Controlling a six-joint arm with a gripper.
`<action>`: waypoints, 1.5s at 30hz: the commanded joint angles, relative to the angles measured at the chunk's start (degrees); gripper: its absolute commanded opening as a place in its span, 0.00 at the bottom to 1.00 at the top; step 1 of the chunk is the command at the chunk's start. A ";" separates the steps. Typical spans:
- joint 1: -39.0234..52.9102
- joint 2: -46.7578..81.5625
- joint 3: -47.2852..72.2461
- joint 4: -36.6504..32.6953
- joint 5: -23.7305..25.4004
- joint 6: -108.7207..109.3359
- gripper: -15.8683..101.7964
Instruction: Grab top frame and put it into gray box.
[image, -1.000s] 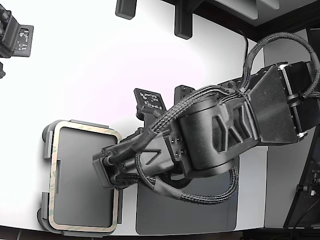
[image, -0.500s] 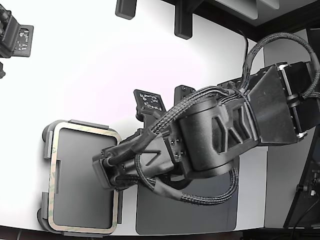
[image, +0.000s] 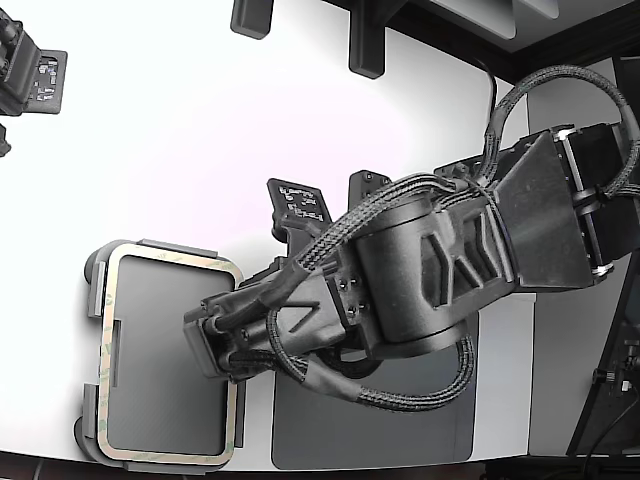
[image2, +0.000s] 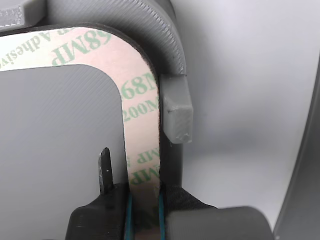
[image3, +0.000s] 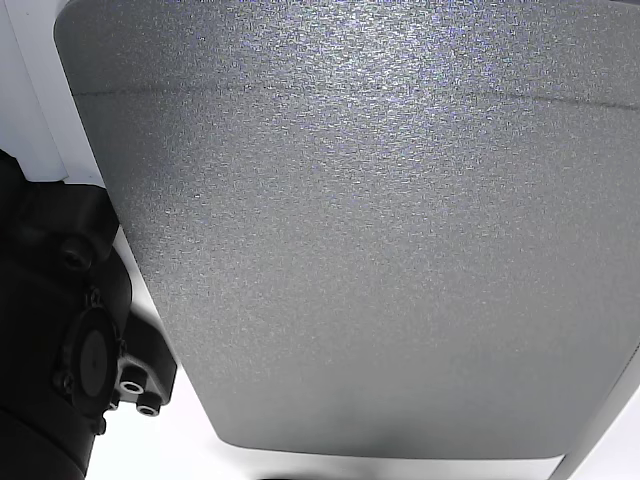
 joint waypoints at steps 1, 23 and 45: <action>-0.35 0.97 -1.23 0.53 -0.09 -0.09 0.03; -0.35 0.97 -1.67 0.53 -0.26 -1.05 0.03; -0.35 0.26 -2.02 0.53 -0.53 0.18 0.03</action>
